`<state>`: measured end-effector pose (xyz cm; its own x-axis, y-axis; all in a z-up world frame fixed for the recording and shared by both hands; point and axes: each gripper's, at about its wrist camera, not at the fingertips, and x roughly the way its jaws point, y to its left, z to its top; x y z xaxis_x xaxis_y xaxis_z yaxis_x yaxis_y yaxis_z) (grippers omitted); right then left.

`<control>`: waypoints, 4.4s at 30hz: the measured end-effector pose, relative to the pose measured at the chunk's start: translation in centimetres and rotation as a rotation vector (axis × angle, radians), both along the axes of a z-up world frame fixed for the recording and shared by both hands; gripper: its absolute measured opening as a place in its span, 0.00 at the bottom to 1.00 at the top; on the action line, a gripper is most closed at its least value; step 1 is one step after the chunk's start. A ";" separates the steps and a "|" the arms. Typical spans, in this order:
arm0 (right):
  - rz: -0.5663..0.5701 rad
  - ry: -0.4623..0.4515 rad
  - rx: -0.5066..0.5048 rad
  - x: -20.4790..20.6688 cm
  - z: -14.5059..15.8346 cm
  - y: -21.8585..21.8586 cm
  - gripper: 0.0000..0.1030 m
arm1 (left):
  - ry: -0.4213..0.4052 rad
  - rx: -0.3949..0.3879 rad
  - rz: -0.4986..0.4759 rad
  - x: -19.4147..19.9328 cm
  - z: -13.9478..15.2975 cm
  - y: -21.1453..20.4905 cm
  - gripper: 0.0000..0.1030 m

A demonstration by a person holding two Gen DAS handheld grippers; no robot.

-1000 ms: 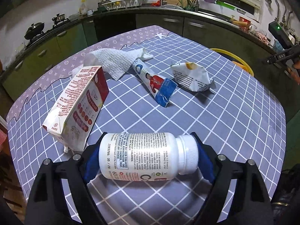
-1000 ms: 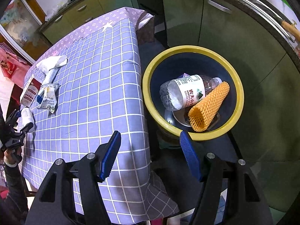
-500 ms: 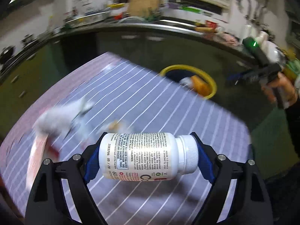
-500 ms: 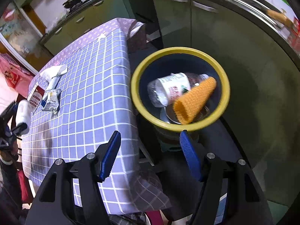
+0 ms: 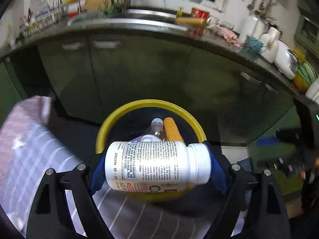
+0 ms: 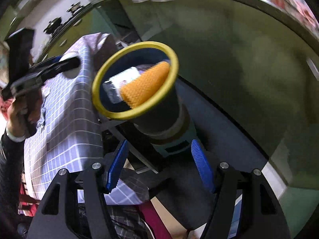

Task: Collect trash
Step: 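Carry the pill bottle over the bin and open the left gripper, then grasp the snack wrapper with the right gripper, then carry the snack wrapper over the bin and open the right gripper, then grasp the white milk carton with the left gripper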

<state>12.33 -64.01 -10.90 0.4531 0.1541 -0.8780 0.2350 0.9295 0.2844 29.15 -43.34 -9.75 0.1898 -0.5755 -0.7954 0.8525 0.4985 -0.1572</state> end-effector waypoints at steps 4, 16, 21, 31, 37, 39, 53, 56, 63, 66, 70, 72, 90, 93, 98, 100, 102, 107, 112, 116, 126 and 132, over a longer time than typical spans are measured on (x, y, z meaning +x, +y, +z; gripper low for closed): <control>-0.041 0.022 0.025 -0.6 -1.4 -1.9 0.63 | 0.087 0.034 0.038 2.3 -2.8 -3.8 0.79; -0.041 0.021 0.054 -1.2 -2.4 -2.2 0.63 | 0.113 0.036 0.184 4.8 -2.9 -4.0 0.89; -0.024 0.008 0.052 -1.3 -1.7 -1.1 0.63 | 0.012 -0.042 0.206 1.1 0.3 2.3 0.90; 0.164 -0.040 0.004 2.5 2.5 7.3 0.63 | -0.094 -0.245 0.400 -6.3 4.8 23.5 0.93; 0.402 -0.140 -0.003 7.0 6.3 17.7 0.69 | -0.147 -0.244 0.543 -9.4 4.3 34.2 0.93; 0.496 -0.141 0.007 9.3 6.5 22.3 0.69 | -0.132 -0.235 0.595 -10.4 3.7 37.6 0.93; 0.691 0.074 0.014 21.5 0.3 39.5 0.66 | -0.127 -0.202 0.703 -15.0 1.9 45.6 0.93; 0.691 0.108 -0.017 21.8 -0.9 40.2 0.58 | -0.128 -0.204 0.698 -15.2 1.8 45.3 0.93; 0.716 0.085 -0.075 21.1 -1.3 41.2 0.32 | -0.121 -0.216 0.677 -15.4 1.8 44.6 0.93; 0.724 0.057 -0.076 20.3 -0.7 41.0 0.25 | -0.121 -0.225 0.675 -15.6 1.8 44.3 0.93; 0.717 0.015 -0.050 18.9 0.6 39.5 0.25 | -0.115 -0.230 0.672 -15.6 1.8 44.1 0.93; 0.694 -0.009 -0.037 18.3 1.7 37.8 0.25 | -0.113 -0.227 0.670 -15.6 1.7 44.0 0.93; 0.043 0.052 -0.127 18.4 0.1 8.6 0.26 | -0.076 -0.210 0.615 -14.4 0.9 40.9 0.93; -0.003 0.066 -0.141 18.8 -0.6 7.3 0.35 | -0.092 -0.196 0.596 -14.7 1.0 40.4 0.93; -0.021 0.038 -0.164 17.9 0.2 6.8 0.51 | -0.113 -0.172 0.584 -14.7 1.4 40.2 0.93; -0.017 -0.002 -0.150 16.7 1.2 7.3 0.53 | -0.121 -0.158 0.591 -14.5 1.4 40.5 0.93; 0.003 -0.037 -0.119 15.4 2.1 8.0 0.56 | -0.125 -0.145 0.598 -14.1 1.3 40.8 0.93; 0.079 -0.104 -0.057 11.8 3.5 10.9 0.58 | -0.145 -0.091 0.605 -12.7 1.3 41.9 0.93; 0.135 -0.171 0.023 8.3 4.2 13.3 0.62 | -0.246 0.018 0.622 -10.7 2.4 43.2 0.93; 0.180 -0.183 0.049 6.5 4.0 15.6 0.62 | -0.299 0.116 0.625 -7.4 2.6 44.3 0.93; 0.266 -0.192 0.114 5.5 3.4 20.0 0.63 | -0.142 0.086 0.550 -0.6 -0.4 46.6 0.93; 0.276 -0.184 0.127 5.7 2.9 20.7 0.65 | -0.130 0.086 0.543 0.1 -1.6 46.8 0.93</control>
<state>18.06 -43.33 -8.00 0.5276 0.3959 -0.7516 -0.0862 0.9052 0.4162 29.20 3.50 -11.35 0.5398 -0.3021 -0.7857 0.4798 0.8773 -0.0077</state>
